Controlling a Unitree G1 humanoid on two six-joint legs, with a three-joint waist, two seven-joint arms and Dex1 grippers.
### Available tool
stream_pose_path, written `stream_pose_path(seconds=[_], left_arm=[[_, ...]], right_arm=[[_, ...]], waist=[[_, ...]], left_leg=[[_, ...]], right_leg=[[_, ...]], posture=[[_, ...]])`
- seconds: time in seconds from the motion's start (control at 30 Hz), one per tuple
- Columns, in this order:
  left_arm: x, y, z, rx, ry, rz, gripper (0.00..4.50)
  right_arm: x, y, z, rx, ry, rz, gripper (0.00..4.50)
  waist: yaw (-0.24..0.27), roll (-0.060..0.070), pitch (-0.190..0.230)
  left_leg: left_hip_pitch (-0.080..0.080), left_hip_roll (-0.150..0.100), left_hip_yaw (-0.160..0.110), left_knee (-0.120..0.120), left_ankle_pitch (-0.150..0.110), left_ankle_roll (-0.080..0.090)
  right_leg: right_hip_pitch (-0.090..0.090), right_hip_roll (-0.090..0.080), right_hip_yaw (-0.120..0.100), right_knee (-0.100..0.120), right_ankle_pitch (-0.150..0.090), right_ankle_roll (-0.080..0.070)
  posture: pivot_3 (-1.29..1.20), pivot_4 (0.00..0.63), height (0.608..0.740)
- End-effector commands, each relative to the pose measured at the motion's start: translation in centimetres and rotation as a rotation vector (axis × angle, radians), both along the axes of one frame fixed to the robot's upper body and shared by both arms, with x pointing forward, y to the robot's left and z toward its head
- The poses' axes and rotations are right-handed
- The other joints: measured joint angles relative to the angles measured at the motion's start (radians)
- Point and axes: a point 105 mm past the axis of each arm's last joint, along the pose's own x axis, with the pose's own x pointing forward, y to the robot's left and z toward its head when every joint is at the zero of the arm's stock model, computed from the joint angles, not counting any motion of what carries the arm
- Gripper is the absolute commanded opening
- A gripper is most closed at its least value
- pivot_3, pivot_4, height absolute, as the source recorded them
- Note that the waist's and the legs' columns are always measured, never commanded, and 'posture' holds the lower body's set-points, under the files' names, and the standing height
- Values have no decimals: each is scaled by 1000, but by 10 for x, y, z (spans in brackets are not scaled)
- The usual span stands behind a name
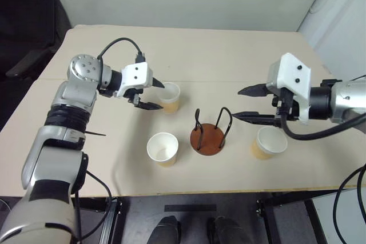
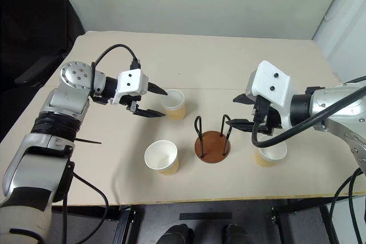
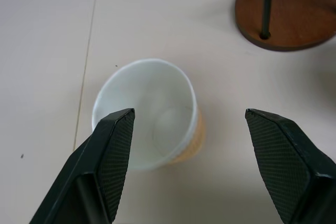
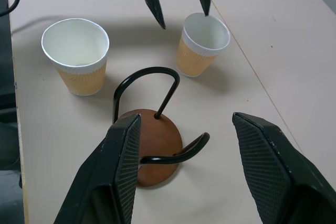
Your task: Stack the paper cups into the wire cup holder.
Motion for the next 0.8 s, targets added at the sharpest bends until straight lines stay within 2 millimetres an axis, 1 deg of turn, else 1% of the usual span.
stream_pose_path(seconds=[0.03,0.23,0.4,0.6,0.8], left_arm=[[1,0,12,-4,-48,-7,3629],[-1,0,5,35,-43,-26,3629],[2,-6,4,58,-96,-40,3629],[2,-15,-6,96,-123,-80,3629],[4,-16,-14,135,-142,-92,3629]], right_arm=[[-2,3,7,2,-52,10,2748],[-1,2,4,6,-46,1,2748],[0,2,3,8,-46,-3,2748],[1,3,3,10,-49,-1,2748],[2,3,3,13,-50,-4,2748]], waist=[[0,0,0],[1,0,0],[1,0,0],[1,0,0],[0,0,0]], left_leg=[[-1,0,0,0,0,0],[-3,0,0,1,0,0],[-3,0,0,1,0,0],[-3,0,0,1,0,0],[-3,0,0,1,0,0]], right_leg=[[-1,0,0,0,0,0],[-3,0,0,0,0,0],[-3,0,0,0,0,0],[-3,0,0,1,0,0],[-3,0,0,1,0,0]], posture=[[0,150,740],[0,150,740],[0,150,740],[0,150,740],[0,150,740]])
